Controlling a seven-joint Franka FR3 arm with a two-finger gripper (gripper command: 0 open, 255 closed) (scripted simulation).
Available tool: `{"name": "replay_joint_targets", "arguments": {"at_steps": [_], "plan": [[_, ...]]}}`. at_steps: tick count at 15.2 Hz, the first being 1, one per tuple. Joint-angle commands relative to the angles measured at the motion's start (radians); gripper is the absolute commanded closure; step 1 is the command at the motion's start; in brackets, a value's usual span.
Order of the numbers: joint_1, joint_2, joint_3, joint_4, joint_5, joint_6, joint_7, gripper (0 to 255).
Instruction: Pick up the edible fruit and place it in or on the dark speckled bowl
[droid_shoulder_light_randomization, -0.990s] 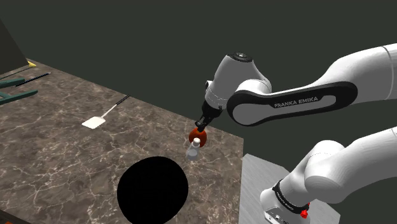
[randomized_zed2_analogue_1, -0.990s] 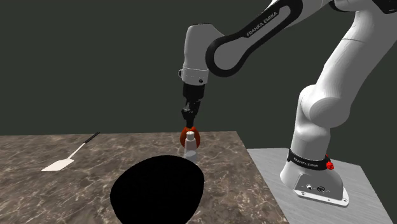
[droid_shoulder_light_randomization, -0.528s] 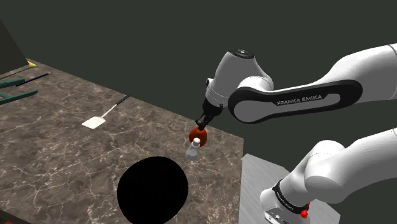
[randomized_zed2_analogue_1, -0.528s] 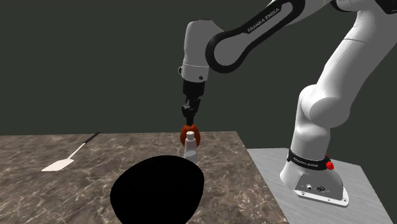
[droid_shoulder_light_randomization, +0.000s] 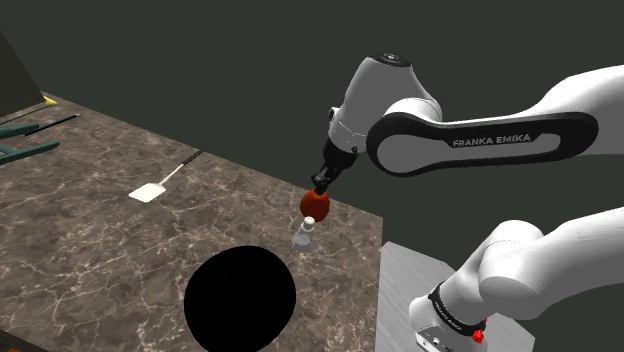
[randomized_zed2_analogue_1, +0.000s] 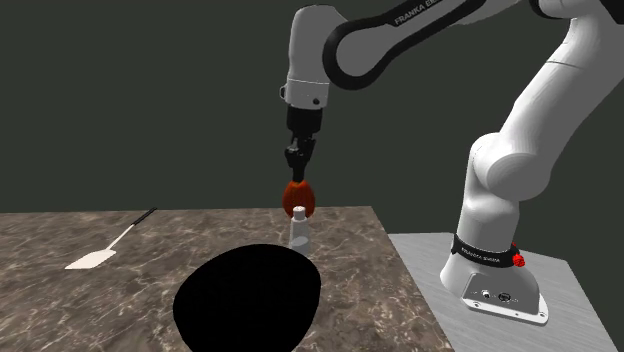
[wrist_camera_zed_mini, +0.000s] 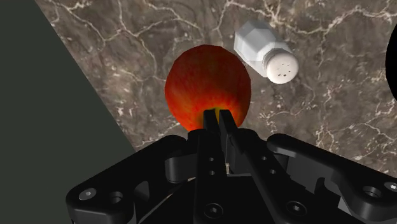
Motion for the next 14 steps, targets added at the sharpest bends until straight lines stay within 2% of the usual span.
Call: {"name": "replay_joint_targets", "arguments": {"at_steps": [1,14], "plan": [[-0.001,-0.01,-0.005,0.023,0.0,-0.033,-0.004,255],[-0.003,-0.049,-0.026,0.168,-0.003,-0.216,-0.014,255]]}}
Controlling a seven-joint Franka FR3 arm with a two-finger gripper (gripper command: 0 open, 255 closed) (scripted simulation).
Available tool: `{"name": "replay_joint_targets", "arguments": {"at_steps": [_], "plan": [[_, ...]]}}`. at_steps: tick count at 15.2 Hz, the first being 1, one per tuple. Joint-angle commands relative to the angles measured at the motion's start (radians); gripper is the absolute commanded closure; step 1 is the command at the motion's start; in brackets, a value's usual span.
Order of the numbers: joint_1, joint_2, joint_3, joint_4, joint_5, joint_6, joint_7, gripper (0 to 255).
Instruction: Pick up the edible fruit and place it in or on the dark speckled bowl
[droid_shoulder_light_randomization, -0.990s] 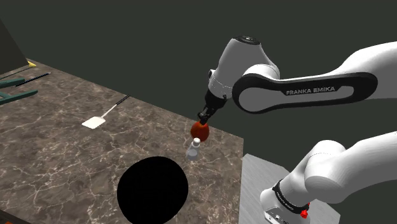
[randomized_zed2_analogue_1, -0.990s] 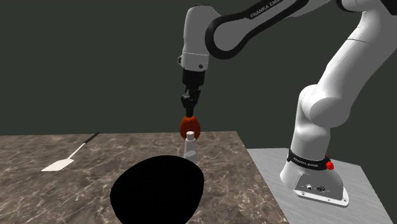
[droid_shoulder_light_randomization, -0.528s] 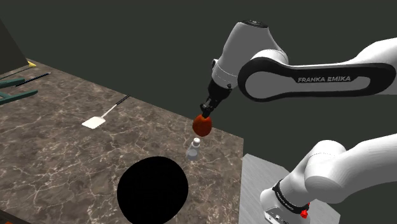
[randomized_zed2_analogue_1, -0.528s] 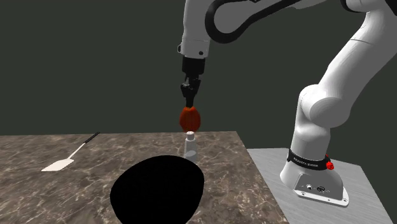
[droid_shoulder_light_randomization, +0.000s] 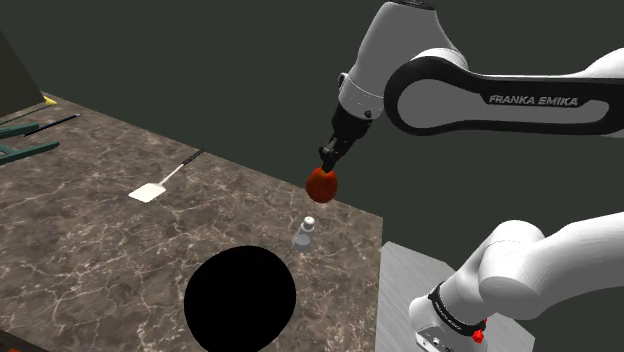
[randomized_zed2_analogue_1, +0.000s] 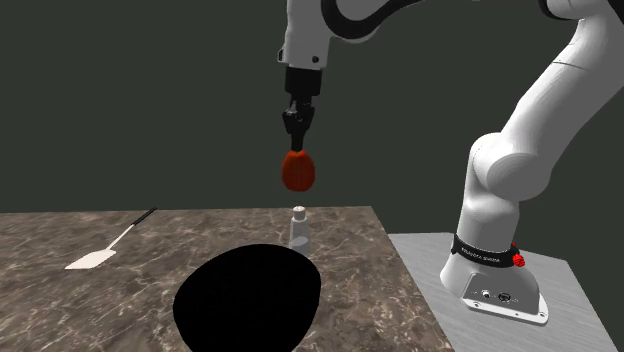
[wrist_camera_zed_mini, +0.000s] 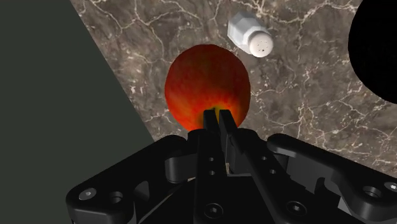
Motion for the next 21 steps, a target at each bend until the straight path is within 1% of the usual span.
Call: {"name": "replay_joint_targets", "arguments": {"at_steps": [1,8,15,21], "plan": [[0.0,-0.007,-0.003,0.02,0.0,-0.028,-0.001,255],[-0.003,-0.01,-0.01,0.105,-0.004,-0.115,-0.003,255],[0.04,0.035,0.12,0.22,0.014,-0.18,0.17,255],[0.065,0.121,0.241,0.362,0.0,-0.235,0.329,255]]}}
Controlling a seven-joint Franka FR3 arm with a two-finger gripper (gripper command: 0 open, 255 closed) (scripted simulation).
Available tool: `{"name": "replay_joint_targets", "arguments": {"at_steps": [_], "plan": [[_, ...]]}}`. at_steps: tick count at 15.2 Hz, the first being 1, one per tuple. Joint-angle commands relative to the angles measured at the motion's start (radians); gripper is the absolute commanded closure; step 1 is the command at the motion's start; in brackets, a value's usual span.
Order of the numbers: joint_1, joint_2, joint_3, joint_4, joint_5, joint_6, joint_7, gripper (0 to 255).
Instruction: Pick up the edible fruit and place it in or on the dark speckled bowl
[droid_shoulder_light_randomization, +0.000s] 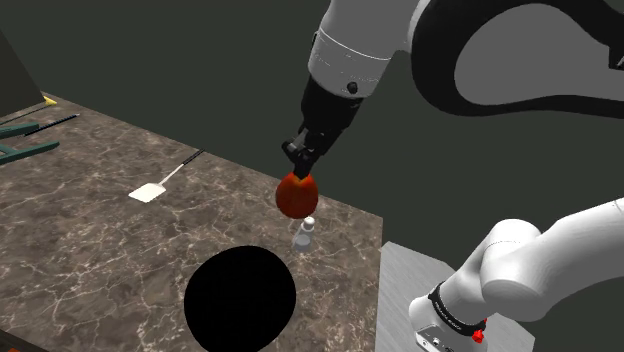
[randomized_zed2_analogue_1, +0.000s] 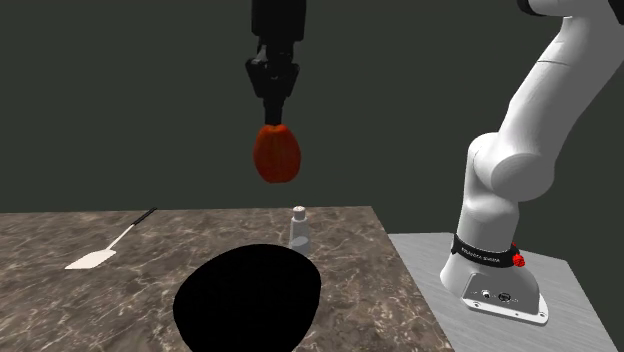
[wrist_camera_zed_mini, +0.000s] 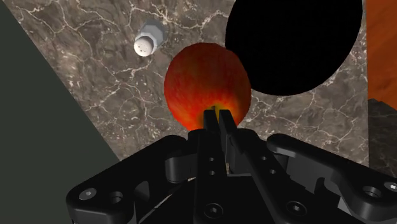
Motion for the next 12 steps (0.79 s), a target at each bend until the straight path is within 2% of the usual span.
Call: {"name": "replay_joint_targets", "arguments": {"at_steps": [1,6,10,12], "plan": [[0.007,0.03,0.04,0.046,-0.009,-0.017,0.054,255],[0.024,0.152,0.156,0.205,-0.067,-0.072,0.207,255],[0.055,0.29,0.257,0.362,-0.16,-0.13,0.348,255],[0.057,0.281,0.252,0.326,-0.153,-0.101,0.346,255]]}}
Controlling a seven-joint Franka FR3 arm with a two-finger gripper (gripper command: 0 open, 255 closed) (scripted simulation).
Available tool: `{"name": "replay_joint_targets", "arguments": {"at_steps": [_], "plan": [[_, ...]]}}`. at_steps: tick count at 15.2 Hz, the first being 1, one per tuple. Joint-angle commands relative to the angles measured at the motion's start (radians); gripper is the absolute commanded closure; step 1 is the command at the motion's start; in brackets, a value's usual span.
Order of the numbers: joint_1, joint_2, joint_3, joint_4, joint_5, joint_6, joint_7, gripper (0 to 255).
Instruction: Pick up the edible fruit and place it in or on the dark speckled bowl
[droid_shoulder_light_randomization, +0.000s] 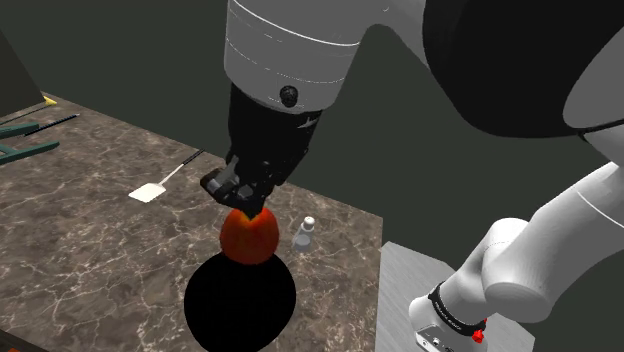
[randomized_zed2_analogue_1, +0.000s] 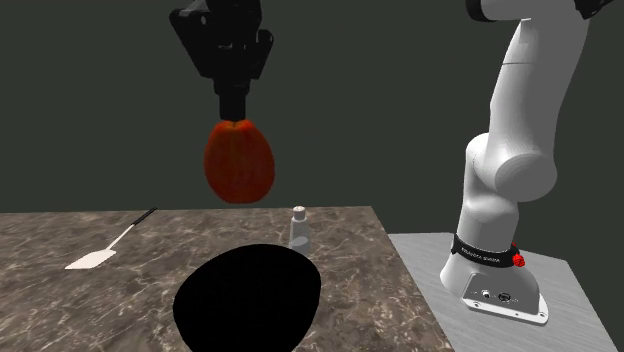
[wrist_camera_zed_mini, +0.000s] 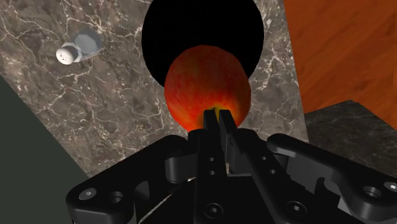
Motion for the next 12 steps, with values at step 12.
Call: {"name": "replay_joint_targets", "arguments": {"at_steps": [12], "plan": [[0.003,-0.025,-0.002,-0.189,0.016,0.172,0.009,255]]}}
